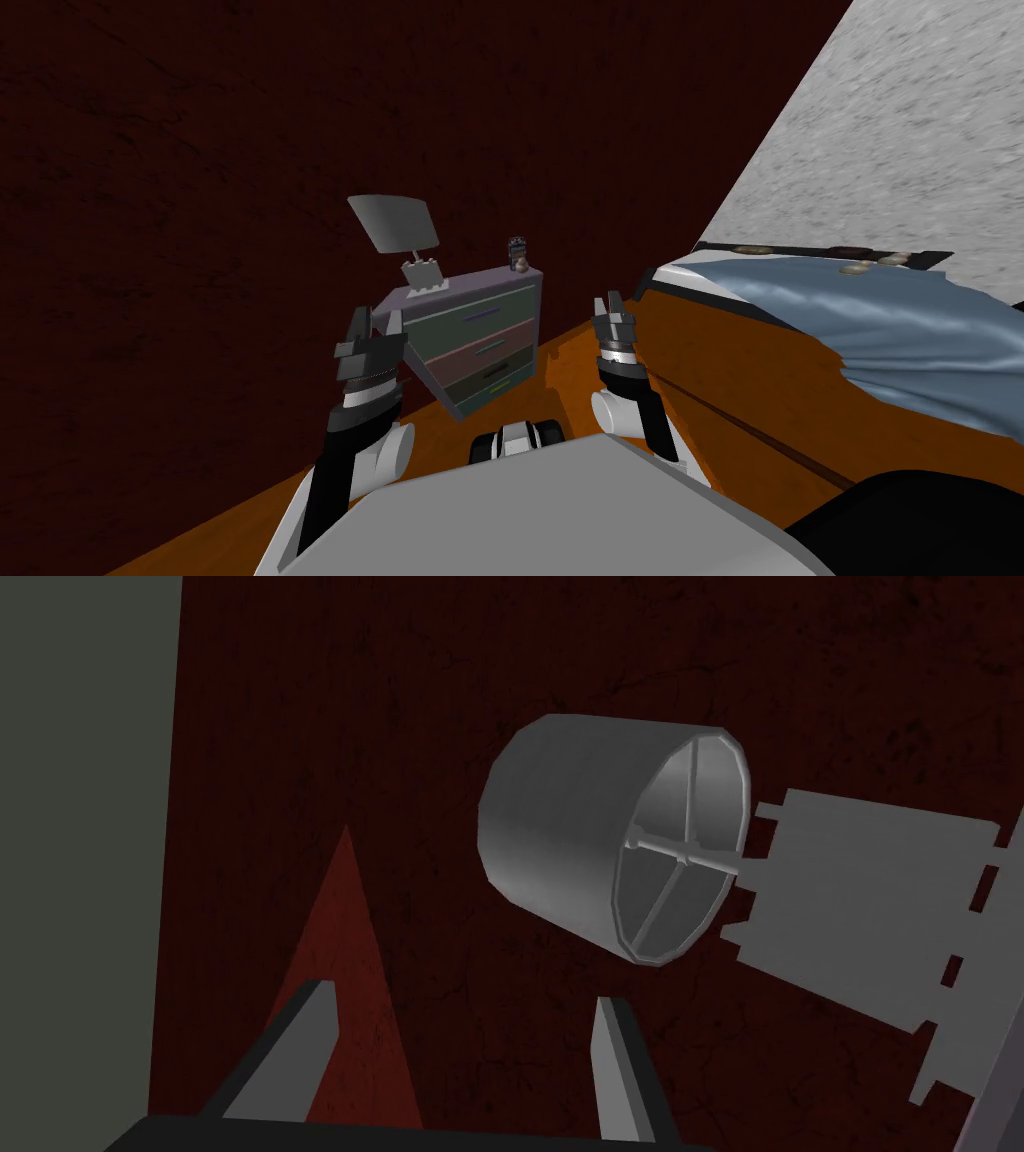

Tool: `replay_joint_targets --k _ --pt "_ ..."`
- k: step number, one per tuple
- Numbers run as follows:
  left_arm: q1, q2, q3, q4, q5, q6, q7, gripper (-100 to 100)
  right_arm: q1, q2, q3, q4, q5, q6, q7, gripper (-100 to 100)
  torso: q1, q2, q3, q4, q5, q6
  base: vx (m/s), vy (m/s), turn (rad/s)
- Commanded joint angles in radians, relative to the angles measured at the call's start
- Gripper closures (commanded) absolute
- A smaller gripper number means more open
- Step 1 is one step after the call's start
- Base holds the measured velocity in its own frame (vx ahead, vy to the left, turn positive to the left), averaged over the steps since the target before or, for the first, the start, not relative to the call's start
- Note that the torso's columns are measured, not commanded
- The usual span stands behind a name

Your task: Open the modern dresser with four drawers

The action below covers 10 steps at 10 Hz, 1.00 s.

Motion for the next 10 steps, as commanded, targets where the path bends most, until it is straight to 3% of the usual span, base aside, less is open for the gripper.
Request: replay_joint_targets --k 1,4,10 --pt "-0.003 0.038 0.003 0.004 0.002 0.021 -0.001 -100 0.0 0.0 0.0 0.0 0.0 0.0 0.0 0 0.0 0.074 -0.148 0.074 0.0 0.0 0.02 -0.022 0.022" --pt "-0.011 0.084 0.012 0.017 0.01 0.081 -0.003 -100 0.0 0.0 0.0 0.0 0.0 0.0 0.0 0 -0.003 0.119 -0.241 0.119 -0.001 0.0 0.023 -0.067 0.033" --pt "-0.026 0.101 0.029 0.041 0.022 0.189 -0.008 -100 0.0 0.0 0.0 0.001 0.0 0.0 0.0 0 0.0 0.121 -0.241 0.121 0.0 0.0 0.029 -0.06 0.026"
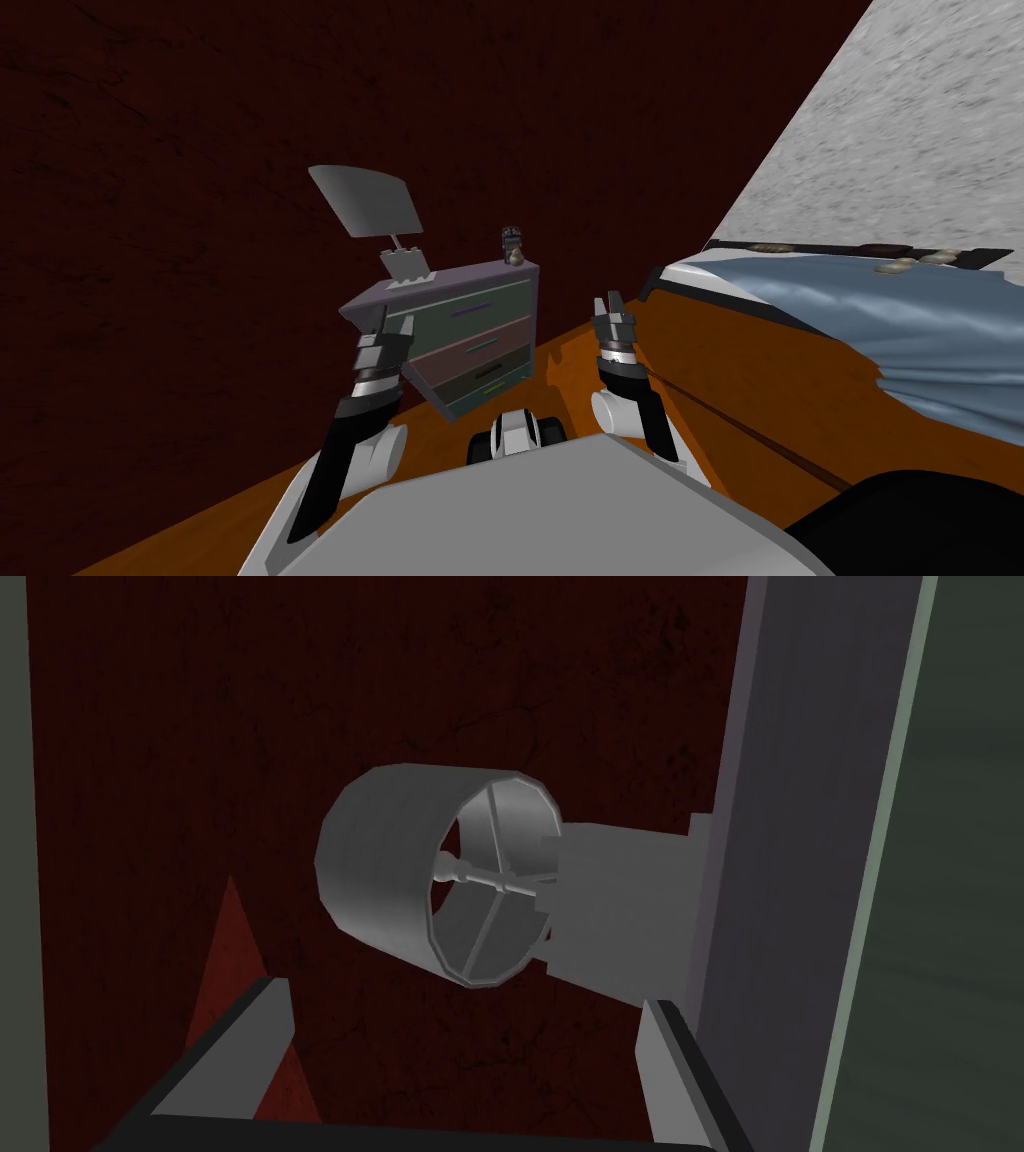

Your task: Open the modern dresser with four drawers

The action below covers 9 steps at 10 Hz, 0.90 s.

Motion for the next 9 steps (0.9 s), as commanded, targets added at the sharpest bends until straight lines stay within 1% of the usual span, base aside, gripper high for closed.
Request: replay_joint_targets --k 1,3,5,7,8,9 --pt "-0.01 -0.001 0.006 0.014 0.005 0.048 -0.003 -100 0.0 0.0 0.0 0.0 0.0 0.0 0.0 0 -0.001 -0.001 0.0 0.0 0.0 0.0 0.036 -0.061 0.022" --pt "-0.014 -0.005 0.011 0.022 0.009 0.081 -0.004 -100 0.0 0.0 0.0 0.0 0.0 0.0 0.0 0 0.0 0.0 0.0 0.0 0.0 0.0 0.026 -0.059 0.023" --pt "-0.024 -0.014 0.021 0.039 0.016 0.145 -0.007 -100 0.0 0.0 0.0 0.0 0.0 0.0 0.0 0 -0.001 0.0 0.0 0.0 0.0 0.0 0.029 -0.086 0.046" --pt "-0.028 -0.015 0.025 0.046 0.02 0.176 -0.009 -100 0.0 0.0 0.0 0.0 0.0 0.0 0.0 0 -0.001 0.0 0.0 0.0 0.0 0.0 0.027 -0.08 0.028" --pt "-0.033 -0.014 0.03 0.054 0.024 0.206 -0.01 -100 0.0 0.0 0.0 0.0 0.0 0.0 0.0 0 0.001 0.0 0.0 0.0 0.0 0.0 0.028 -0.063 0.034" --pt "-0.035 -0.013 0.032 0.058 0.025 0.222 -0.011 -100 0.0 0.0 0.0 0.0 0.0 0.0 0.0 0 0.001 0.0 0.0 0.0 0.0 0.0 0.032 -0.066 0.032"
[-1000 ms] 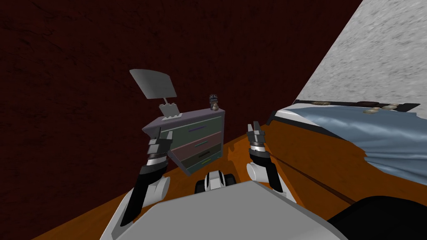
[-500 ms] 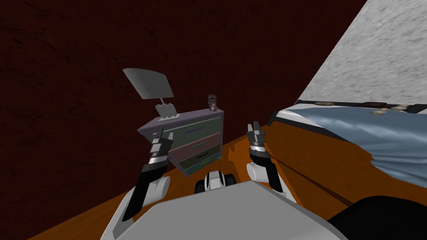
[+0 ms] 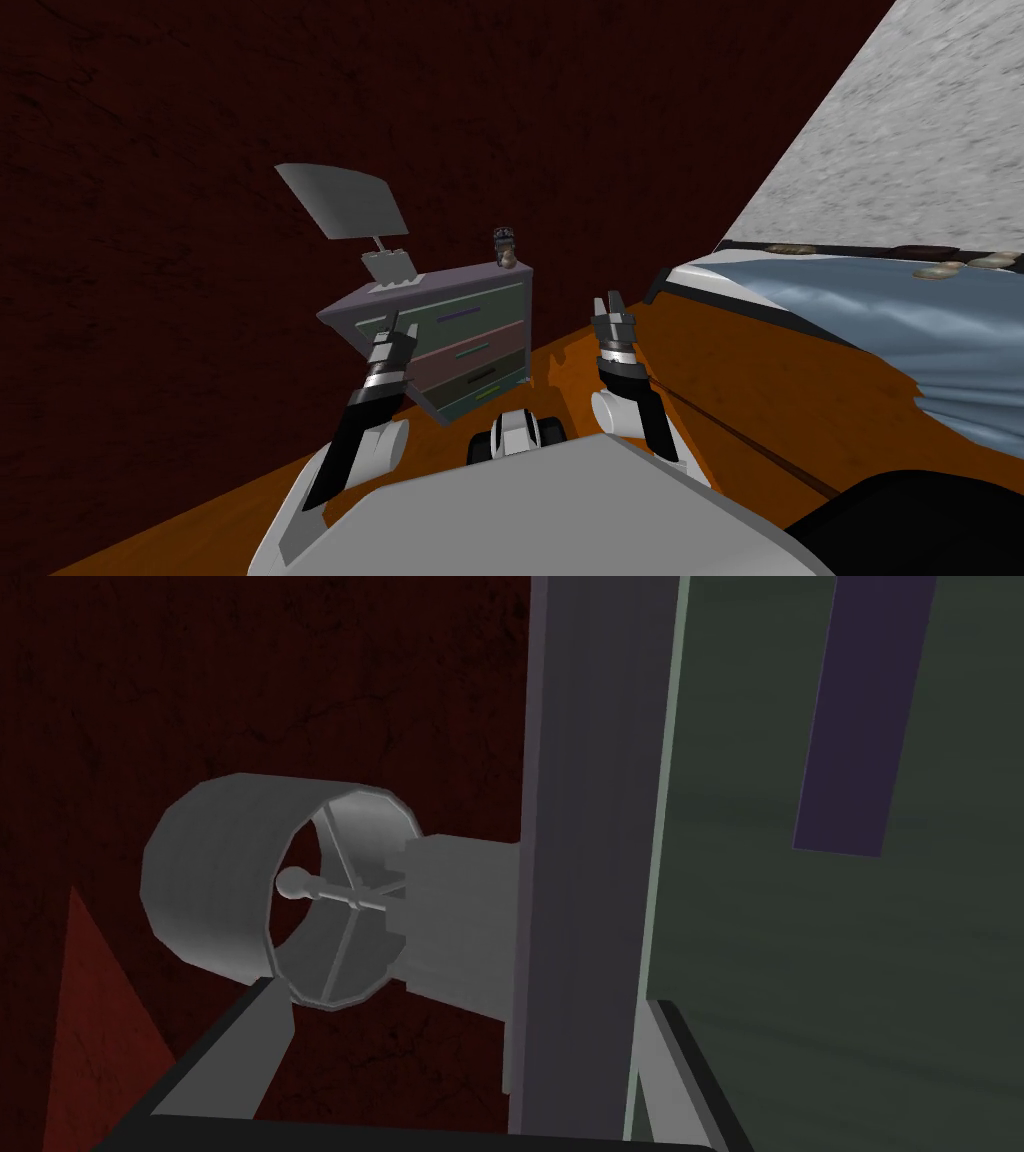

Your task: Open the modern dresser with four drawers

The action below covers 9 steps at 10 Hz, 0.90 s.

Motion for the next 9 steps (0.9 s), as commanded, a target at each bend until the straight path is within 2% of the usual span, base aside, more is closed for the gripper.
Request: replay_joint_targets --k 1,6,7,9 --pt "-0.006 0.007 0.01 0.014 0.008 0.065 -0.002 -100 0.0 0.0 0.0 0.0 0.0 0.0 0.0 0 -0.001 0.0 0.0 0.0 0.0 0.0 0.035 -0.086 0.037" --pt "-0.021 0.012 0.026 0.041 0.021 0.168 -0.007 -100 0.0 0.0 0.0 0.0 0.0 0.0 0.0 0 -0.001 0.0 0.0 0.0 0.0 0.0 0.029 -0.076 0.032" --pt "-0.027 0.007 0.031 0.051 0.025 0.207 -0.009 -100 0.0 0.0 0.0 0.0 0.0 0.0 0.0 0 0.0 0.0 0.0 0.0 0.0 0.0 0.034 -0.076 0.045" --pt "-0.033 -0.003 0.037 0.062 0.03 0.246 -0.01 -100 0.0 0.0 0.0 0.0 0.0 0.0 0.0 0 -0.003 0.0 0.0 0.0 -0.001 0.0 0.03 -0.092 0.032"
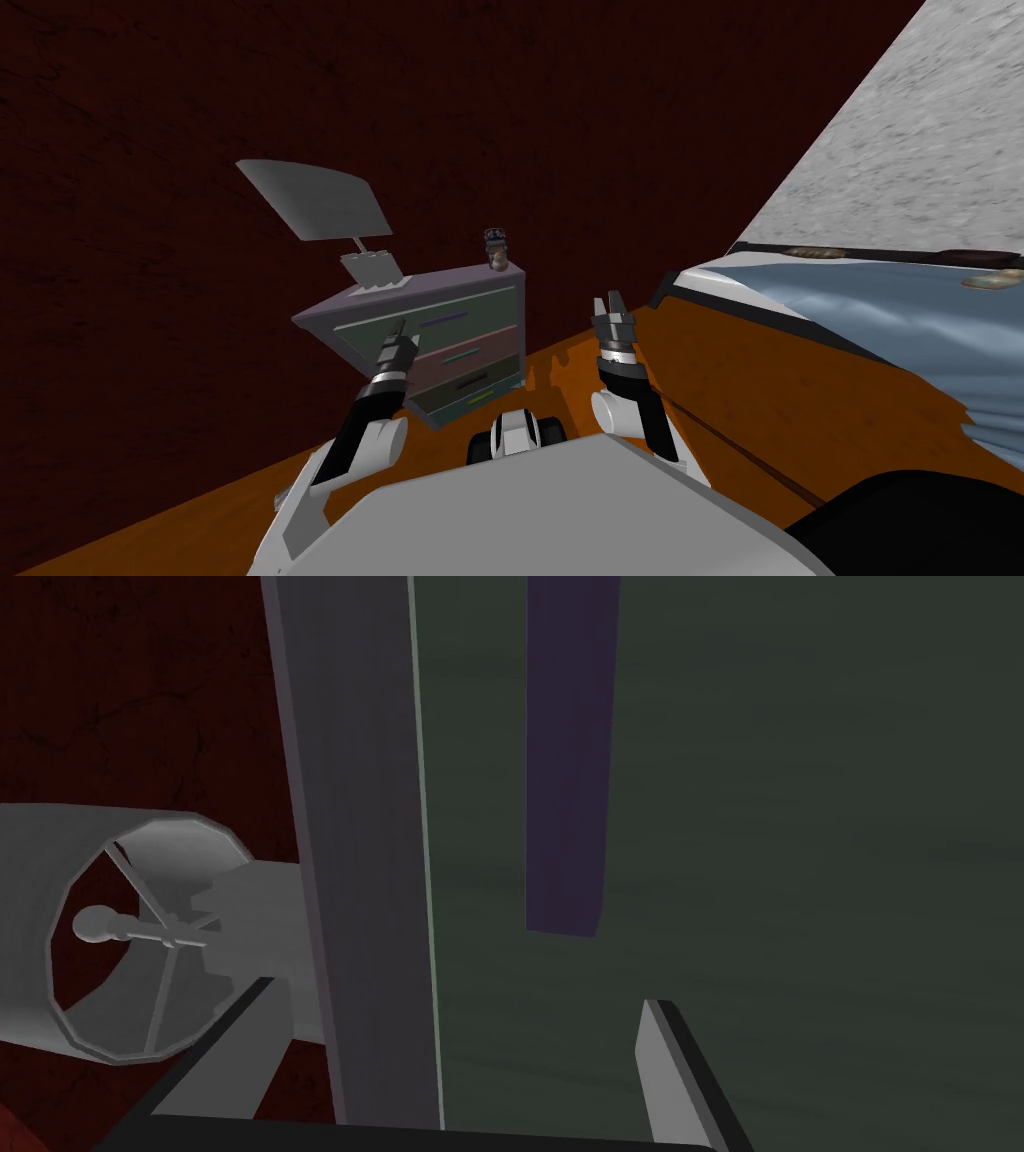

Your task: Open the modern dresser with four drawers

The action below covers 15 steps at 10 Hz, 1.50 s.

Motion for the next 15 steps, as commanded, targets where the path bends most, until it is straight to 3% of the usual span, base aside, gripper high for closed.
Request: replay_joint_targets --k 1,5,6,7,8,9,15 --pt "-0.014 -0.016 0.008 0.017 0.006 0.059 -0.004 -100 0.0 0.0 0.0 0.0 0.0 0.0 0.0 0 0.001 0.0 0.0 0.0 0.0 0.0 0.029 -0.076 0.032" --pt "-0.024 -0.074 0.018 0.037 0.014 0.128 -0.007 -100 0.0 0.0 0.0 0.0 0.0 0.0 0.0 0 0.003 0.0 0.0 0.0 0.001 0.0 0.021 -0.053 0.025" --pt "-0.02 -0.06 0.016 0.027 0.013 0.118 -0.006 -100 0.0 0.0 0.0 0.0 0.0 0.0 0.0 0 0.002 0.0 0.0 0.0 0.001 0.0 0.007 -0.022 0.007" --pt "-0.013 -0.062 0.019 -0.004 0.013 0.148 -0.004 -100 0.0 0.0 0.0 0.0 0.0 0.0 0.0 0 0.003 0.001 0.0 0.0 0.001 0.0 0.077 -0.01 -0.026" --pt "-0.015 -0.063 0.016 0.009 0.012 0.134 -0.006 -100 0.0 0.0 0.0 0.0 0.0 0.0 0.0 0 0.003 -0.003 -0.002 -0.001 0.001 0.0 0.049 -0.005 -0.005" --pt "-0.014 -0.063 0.017 0.006 0.012 0.137 -0.006 100 0.0 0.0 0.0 0.0 0.0 0.0 0.0 0 0.002 -0.001 -0.001 -0.001 0.001 0.0 0.007 -0.001 0.001" --pt "0.012 -0.059 0.006 -0.031 0.015 0.144 -0.003 100 -0.001 0.0 0.0 0.0 0.0 0.0 0.0 0 0.001 -0.001 -0.001 0.0 0.0 0.0 -0.147 -0.039 0.013"
